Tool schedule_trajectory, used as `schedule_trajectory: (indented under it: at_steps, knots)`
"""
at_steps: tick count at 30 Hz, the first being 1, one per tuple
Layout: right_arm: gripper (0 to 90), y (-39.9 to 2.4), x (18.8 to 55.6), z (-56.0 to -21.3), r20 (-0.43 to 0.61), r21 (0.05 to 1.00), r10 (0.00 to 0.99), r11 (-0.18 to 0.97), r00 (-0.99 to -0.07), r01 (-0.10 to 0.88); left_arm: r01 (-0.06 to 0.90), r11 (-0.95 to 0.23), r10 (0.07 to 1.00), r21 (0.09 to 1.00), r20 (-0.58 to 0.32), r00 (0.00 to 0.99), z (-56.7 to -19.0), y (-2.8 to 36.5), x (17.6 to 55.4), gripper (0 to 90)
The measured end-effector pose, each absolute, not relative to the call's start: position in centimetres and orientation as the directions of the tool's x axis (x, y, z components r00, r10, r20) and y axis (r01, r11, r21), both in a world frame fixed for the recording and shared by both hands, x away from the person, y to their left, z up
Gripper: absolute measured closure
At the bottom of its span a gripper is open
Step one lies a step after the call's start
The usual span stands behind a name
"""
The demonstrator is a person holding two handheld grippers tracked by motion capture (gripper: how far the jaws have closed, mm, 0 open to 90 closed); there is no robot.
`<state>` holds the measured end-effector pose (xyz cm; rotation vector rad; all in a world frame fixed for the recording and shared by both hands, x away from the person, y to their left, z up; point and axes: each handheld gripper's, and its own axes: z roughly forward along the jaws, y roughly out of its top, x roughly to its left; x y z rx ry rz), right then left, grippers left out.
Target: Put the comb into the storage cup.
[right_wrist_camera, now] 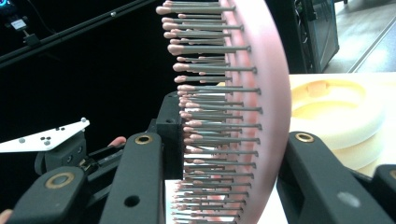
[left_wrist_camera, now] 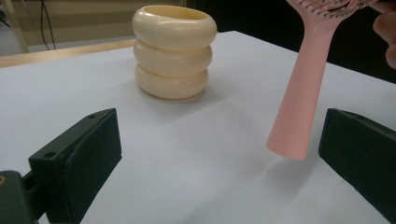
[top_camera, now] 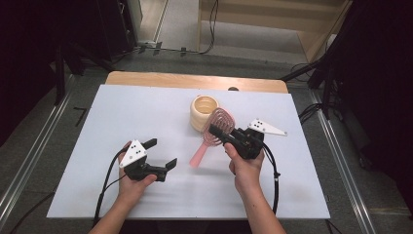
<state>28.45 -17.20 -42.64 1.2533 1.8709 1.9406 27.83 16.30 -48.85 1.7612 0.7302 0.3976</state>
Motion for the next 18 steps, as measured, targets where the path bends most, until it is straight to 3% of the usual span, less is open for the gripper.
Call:
schedule_trajectory:
  at_steps: [18]
  knots:
    - [61.8, -18.0, 29.0, -41.8, 0.415, 0.9, 0.653, -0.195, -0.633, 0.389, 0.271, -0.176, 0.682, 0.946, -0.081, 0.727, -48.8, 19.3, 27.3, 0.0]
